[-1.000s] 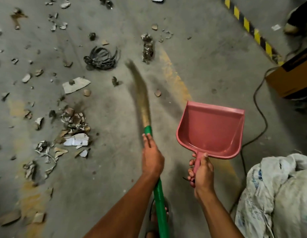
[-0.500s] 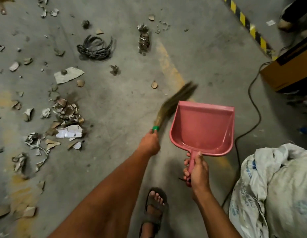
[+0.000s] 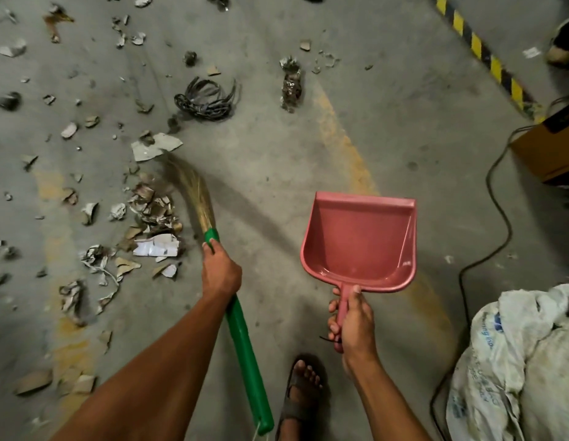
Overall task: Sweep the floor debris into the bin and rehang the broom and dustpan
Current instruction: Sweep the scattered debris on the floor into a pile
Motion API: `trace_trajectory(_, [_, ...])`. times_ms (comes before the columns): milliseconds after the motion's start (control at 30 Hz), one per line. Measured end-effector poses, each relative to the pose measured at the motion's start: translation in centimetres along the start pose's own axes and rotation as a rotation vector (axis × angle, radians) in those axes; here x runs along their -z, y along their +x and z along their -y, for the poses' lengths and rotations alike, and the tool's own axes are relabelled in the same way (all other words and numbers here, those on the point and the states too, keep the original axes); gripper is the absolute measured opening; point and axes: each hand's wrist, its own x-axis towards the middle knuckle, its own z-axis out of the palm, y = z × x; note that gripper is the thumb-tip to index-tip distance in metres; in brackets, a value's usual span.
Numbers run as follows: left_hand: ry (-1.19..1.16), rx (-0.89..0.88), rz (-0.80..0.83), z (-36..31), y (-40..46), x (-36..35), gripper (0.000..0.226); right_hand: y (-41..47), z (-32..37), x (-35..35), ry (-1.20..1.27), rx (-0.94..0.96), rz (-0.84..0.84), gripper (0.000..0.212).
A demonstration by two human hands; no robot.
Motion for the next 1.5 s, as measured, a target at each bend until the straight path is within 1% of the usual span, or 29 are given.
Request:
trace_trajectory(100, [-0.068,-0.141,-0.013,-1.1,-3.7,-2.2,0.072,-0.7,0.0,-0.5,-0.003,0.002,-0.011,0.045])
trace_trajectory(200, [-0.103,-0.341,0.062,-2.9,-7.5,-5.6,0.072,-1.2,-0.2,0.1,-0.015,0.008,-0.058,0.047])
trace_trajectory(300, [-0.09,-0.58,0.243,-4.9,-10.1,-8.8,0.075,-1.3,-0.2,1.4,0.012,0.036,-0.123,0.047])
trace_trajectory(400, [-0.025,-0.857,0.437,-7.1,-11.8,-11.6,0.077,-0.7,-0.1,3.7,0.037,0.059,-0.238,0.049])
trace_trajectory(500, [0.122,-1.017,0.596,-9.2,-13.1,-14.6,0.075,0.0,-0.2,6.4,0.029,0.072,-0.324,0.048])
trace_trajectory(533, [0.189,-1.025,0.641,-9.8,-13.5,-15.2,0.073,0.2,-0.3,7.2,0.02,0.073,-0.343,0.048])
trace_trajectory(600, [0.303,-0.984,0.694,-11.1,-13.8,-15.8,0.065,0.3,-0.6,8.6,0.008,0.065,-0.371,0.047])
trace_trajectory(667, [0.324,-0.926,0.691,-12.0,-13.4,-15.9,0.059,0.4,-1.1,9.8,0.004,0.061,-0.387,0.048])
trace_trajectory(700, [0.309,-0.884,0.668,-12.3,-12.8,-15.7,0.06,0.4,-1.2,10.2,0.007,0.057,-0.388,0.047])
trace_trajectory(800, [0.216,-0.722,0.554,-12.3,-9.9,-14.5,0.062,0.5,-1.6,10.8,0.031,0.03,-0.367,0.045])
trace_trajectory(867, [0.135,-0.558,0.446,-12.5,-7.7,-12.9,0.057,0.6,-1.6,10.5,0.037,0.014,-0.349,0.045])
trace_trajectory(1000, [0.034,-0.307,0.229,-12.1,-2.8,-9.0,0.056,1.4,-1.1,8.9,0.044,-0.006,-0.314,0.046])
trace_trajectory(1100, [-0.027,-0.083,0.135,-11.1,0.3,-6.2,0.05,2.3,-0.1,7.3,0.028,-0.006,-0.284,0.046])
trace_trajectory(1167, [-0.066,0.015,0.109,-10.6,0.8,-4.5,0.047,2.7,1.0,6.4,0.021,-0.004,-0.256,0.046])
trace_trajectory(1233, [-0.087,0.035,0.09,-10.1,0.3,-3.4,0.047,3.1,2.3,5.4,0.027,0.0,-0.23,0.046])
trace_trajectory(1267, [-0.095,0.014,0.076,-10.1,-0.2,-3.0,0.048,3.2,3.1,4.9,0.034,0.002,-0.214,0.046])
trace_trajectory(1400, [-0.133,-0.178,0.05,-12.0,-3.7,-3.1,0.063,3.9,6.5,3.8,0.057,0.012,-0.172,0.046])
trace_trajectory(1500, [-0.129,-0.344,0.103,-15.8,-5.1,-3.6,0.071,5.0,9.7,3.6,0.059,0.035,-0.161,0.049])
